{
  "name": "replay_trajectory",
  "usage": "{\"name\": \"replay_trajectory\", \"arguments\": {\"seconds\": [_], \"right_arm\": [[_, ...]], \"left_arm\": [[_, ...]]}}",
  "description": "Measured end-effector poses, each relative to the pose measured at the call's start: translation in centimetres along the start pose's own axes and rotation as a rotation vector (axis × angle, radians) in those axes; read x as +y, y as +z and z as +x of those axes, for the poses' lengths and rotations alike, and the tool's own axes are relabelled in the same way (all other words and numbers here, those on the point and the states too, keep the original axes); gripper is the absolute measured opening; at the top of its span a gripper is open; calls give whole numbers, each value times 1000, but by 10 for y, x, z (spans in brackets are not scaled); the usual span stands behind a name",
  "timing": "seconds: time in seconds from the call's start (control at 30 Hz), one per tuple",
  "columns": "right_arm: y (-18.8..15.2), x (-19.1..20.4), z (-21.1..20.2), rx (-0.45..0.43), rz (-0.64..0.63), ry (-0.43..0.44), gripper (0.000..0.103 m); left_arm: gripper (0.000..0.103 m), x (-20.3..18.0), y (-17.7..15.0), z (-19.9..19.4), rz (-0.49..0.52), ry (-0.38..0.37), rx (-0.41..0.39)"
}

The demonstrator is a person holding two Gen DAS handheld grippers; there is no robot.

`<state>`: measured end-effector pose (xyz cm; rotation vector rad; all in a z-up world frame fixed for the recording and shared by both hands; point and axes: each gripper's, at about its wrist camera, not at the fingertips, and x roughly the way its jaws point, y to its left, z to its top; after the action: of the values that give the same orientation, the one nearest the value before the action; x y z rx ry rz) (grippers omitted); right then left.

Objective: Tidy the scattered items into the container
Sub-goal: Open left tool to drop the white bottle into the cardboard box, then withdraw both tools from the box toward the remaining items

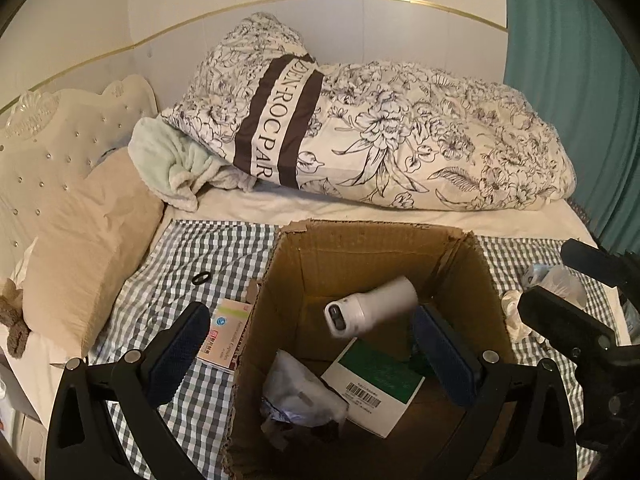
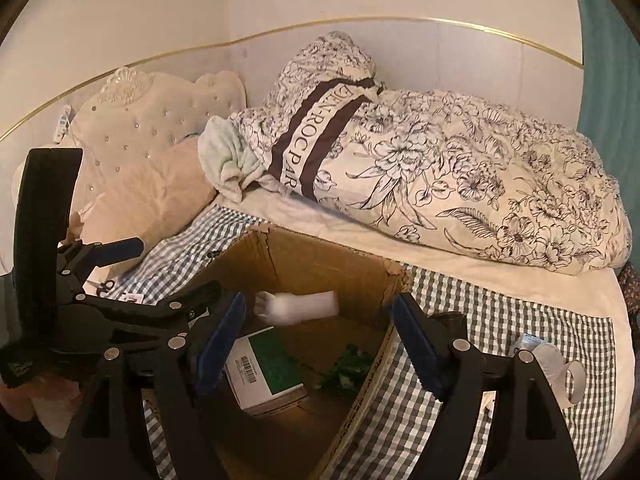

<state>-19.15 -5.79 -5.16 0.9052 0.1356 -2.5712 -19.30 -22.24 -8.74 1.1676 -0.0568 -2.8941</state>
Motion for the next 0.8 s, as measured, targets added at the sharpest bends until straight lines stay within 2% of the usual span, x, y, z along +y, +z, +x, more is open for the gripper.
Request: {"name": "replay_trajectory", "arguments": {"seconds": [0.53, 0.63, 0.8], "right_arm": [[7, -5, -88, -137, 18, -41, 80], [5, -7, -105, -160, 22, -50, 87], [1, -12, -134, -196, 28, -74, 89]], "left_arm": [[103, -19, 7, -76, 0, 3, -117], [103, -24, 7, -92, 0, 4, -144], [103, -35, 7, -115, 1, 6, -180]]}}
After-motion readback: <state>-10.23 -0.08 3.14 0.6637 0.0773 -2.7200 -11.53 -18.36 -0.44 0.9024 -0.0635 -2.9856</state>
